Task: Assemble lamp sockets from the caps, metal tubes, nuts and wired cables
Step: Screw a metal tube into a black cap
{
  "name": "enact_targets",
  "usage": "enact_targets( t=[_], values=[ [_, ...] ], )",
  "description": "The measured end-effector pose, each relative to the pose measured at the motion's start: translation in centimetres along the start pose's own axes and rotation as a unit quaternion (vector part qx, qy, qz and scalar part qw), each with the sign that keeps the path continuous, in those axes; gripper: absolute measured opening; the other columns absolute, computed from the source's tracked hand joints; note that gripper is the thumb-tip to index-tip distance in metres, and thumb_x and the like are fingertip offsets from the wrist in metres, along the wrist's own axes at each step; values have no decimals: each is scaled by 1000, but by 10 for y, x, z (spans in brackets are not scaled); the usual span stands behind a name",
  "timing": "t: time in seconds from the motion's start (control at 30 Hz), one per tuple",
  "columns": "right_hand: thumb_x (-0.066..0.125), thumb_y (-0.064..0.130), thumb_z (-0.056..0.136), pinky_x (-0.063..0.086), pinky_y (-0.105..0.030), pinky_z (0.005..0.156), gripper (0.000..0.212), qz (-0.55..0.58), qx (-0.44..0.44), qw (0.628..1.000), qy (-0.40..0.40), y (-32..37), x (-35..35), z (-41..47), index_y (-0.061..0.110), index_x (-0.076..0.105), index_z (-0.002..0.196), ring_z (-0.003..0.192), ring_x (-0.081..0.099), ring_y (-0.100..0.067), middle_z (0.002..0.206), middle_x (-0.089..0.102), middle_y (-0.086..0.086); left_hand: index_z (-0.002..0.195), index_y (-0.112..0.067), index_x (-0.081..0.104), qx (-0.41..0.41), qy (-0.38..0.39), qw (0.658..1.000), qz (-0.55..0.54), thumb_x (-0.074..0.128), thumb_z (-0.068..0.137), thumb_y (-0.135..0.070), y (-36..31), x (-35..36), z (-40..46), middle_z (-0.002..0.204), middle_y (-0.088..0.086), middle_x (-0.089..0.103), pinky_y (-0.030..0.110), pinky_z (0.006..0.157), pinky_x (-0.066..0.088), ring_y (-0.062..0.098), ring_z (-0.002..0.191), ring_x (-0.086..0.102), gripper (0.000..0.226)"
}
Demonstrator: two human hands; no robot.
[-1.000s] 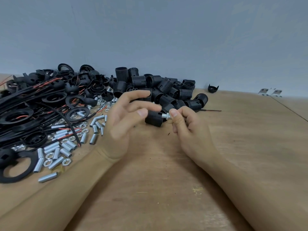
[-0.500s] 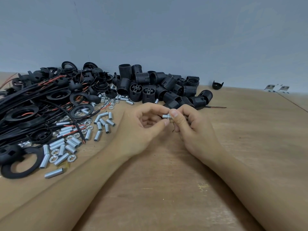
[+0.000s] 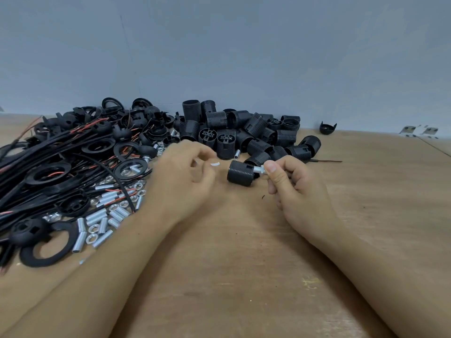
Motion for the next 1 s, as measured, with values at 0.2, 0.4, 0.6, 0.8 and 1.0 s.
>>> enact_targets(
  t=[0.2,0.4,0.6,0.8,1.0],
  values=[
    [53,33,99,34,-23,48,29,6,14,1000,-5,2,2,1,30,54,71,46,41,-4,54,54,13,119,-11,66,-124,-18,978,169,61,91,-19,47,-30,20,126,12,61,48,105,39,35,121,48,30],
    [53,36,99,36,-30,50,30,8,19,1000,-14,2,0,1,33,56,69,50,43,-8,59,57,9,132,-13,57,-86,9,964,253,58,92,-22,46,-13,25,138,8,54,48,104,34,33,129,40,41],
    [53,37,99,39,-34,52,28,2,35,999,-6,1,-2,0,26,58,74,53,47,-11,63,60,5,135,-13,58,-177,118,919,330,52,98,-29,69,-23,55,117,13,66,49,96,41,39,130,36,41],
    [54,39,99,47,-41,55,23,-19,35,999,-8,1,-2,0,29,59,79,56,53,-14,66,64,6,140,-23,52,-166,99,920,341,62,91,-35,76,-9,75,136,9,57,51,102,34,38,129,38,51],
    [58,32,98,43,-33,49,23,13,58,998,-17,3,-4,2,25,62,77,54,52,-10,66,63,4,84,-23,71,-138,75,924,349,72,87,-40,66,-22,85,101,5,67,45,93,38,34,117,47,17]
  ],
)
Point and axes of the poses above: each hand's wrist, its own z-axis towards the middle knuckle, its own x-axis out of the palm, y = z × x, the point moved 1 cm from there along z, towards the middle knuckle
